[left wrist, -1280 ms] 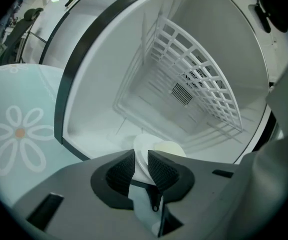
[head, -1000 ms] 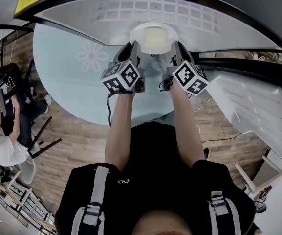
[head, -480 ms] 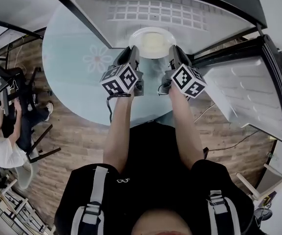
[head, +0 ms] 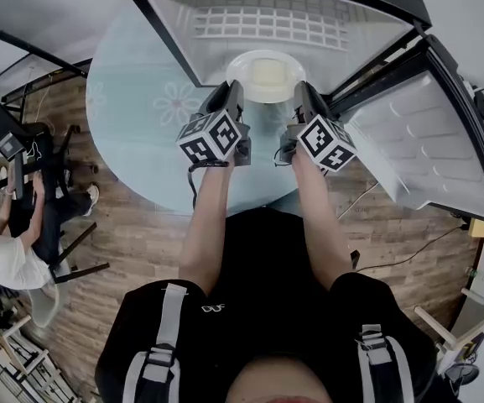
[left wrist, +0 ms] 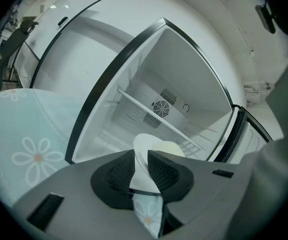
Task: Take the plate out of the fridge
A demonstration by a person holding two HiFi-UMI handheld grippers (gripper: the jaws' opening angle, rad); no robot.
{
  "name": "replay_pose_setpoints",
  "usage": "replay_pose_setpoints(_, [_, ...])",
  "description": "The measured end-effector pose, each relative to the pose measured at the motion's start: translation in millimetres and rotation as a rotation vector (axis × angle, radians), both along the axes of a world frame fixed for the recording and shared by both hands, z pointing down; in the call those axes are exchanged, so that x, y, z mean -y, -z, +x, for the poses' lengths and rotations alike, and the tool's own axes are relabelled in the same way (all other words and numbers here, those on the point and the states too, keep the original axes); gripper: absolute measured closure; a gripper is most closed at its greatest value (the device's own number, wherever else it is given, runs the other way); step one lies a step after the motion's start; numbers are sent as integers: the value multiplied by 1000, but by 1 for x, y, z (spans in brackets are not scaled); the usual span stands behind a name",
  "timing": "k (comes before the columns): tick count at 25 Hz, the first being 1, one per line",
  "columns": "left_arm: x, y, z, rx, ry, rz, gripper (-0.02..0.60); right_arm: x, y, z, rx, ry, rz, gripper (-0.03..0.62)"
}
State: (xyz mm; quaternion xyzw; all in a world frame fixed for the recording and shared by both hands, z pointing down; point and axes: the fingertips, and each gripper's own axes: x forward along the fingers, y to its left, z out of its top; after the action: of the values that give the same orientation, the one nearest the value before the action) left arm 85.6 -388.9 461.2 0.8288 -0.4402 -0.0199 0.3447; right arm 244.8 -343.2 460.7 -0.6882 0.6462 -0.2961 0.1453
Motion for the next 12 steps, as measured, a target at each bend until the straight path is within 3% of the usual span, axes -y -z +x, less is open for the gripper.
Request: replay_pose_setpoints(12, [-7, 3, -3, 8, -4, 26, 509, -7, 12, -3, -53, -4, 27, 543])
